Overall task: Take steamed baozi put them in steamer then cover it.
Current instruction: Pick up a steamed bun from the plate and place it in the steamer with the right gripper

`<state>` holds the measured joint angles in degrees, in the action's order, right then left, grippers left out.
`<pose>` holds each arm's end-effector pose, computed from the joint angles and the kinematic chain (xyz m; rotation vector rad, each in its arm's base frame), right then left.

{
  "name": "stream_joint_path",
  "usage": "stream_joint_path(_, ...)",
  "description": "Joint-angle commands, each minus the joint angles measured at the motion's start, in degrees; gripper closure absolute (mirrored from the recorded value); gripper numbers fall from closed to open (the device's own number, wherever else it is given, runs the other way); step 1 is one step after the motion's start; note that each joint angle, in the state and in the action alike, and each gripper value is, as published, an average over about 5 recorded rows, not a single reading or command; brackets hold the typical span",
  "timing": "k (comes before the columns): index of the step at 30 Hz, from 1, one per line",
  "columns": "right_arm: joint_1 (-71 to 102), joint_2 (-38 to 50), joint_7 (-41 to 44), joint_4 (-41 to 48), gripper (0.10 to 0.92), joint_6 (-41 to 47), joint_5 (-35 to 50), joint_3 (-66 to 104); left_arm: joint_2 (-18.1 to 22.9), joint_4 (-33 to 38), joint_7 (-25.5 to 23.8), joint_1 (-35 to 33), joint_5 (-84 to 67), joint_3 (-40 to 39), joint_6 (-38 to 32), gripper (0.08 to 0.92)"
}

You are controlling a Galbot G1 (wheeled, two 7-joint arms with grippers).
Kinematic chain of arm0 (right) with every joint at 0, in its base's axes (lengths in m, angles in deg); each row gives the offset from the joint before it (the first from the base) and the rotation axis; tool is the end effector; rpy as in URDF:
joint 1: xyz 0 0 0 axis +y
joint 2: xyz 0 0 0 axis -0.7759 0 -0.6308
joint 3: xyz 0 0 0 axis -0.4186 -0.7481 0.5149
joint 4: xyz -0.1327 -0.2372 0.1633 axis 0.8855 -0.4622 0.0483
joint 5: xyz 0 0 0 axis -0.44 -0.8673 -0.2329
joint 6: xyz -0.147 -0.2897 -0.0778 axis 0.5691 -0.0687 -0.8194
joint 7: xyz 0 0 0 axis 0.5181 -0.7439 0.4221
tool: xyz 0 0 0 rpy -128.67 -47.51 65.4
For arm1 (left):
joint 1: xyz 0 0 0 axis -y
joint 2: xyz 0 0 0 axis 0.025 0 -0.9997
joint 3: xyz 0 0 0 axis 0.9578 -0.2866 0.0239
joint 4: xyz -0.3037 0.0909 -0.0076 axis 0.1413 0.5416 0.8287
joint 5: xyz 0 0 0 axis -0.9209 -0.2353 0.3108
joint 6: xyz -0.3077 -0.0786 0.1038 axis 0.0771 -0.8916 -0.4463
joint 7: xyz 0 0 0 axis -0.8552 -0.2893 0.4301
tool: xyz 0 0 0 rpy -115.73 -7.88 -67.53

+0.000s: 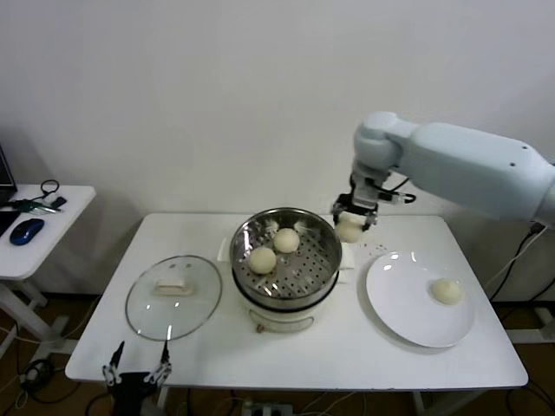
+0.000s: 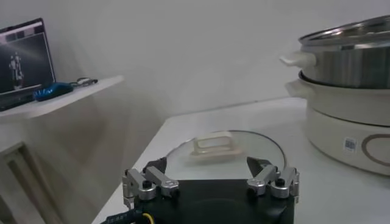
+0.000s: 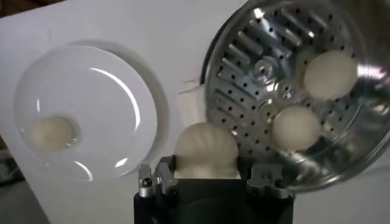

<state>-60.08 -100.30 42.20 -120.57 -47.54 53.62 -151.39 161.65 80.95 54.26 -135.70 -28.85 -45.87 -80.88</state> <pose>0.5094 0.0606 -0.0056 1.8849 -0.3037 2.2806 0.0960 0.0550 -0.3214 0.2241 -2.8116 -0.2791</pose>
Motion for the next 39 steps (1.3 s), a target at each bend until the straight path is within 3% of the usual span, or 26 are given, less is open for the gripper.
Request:
stream_joint_path(1, 3.05, -12.72, 0.85, -2.32, 0.364, -3.36, -2.69, 1.22, -0.3, -0.3, -0.15, -0.08, 0.11, -0.08, -0.02, 0.177)
stream_joint_path(11, 11.36, -18.54, 1.47, 0.75, 0.364, -3.09, -6.01, 1.89, -0.47, -0.39, -0.54, -0.6, -1.25, 1.02, 0.02, 0.177)
stream_joint_path(28, 12.18, -16.99, 1.51, -0.25, 0.357, -2.18, -4.26, -0.62, -0.69, -1.28, -0.38, -0.12, -1.59, 1.26, -0.05, 0.177)
stream_joint_path(36, 12.53, -16.27, 1.46, 1.15, 0.22, -2.7, -7.02, 2.03, -0.52, -0.35, -0.18, -0.37, -2.06, 1.24, 0.49, 0.177)
stream_joint_path(39, 12.09, -15.41, 1.39, 1.0, 0.204, -3.28, -7.22, 3.27, -0.55, -0.58, -0.15, -0.53, -2.06, 1.44, 0.36, 0.177)
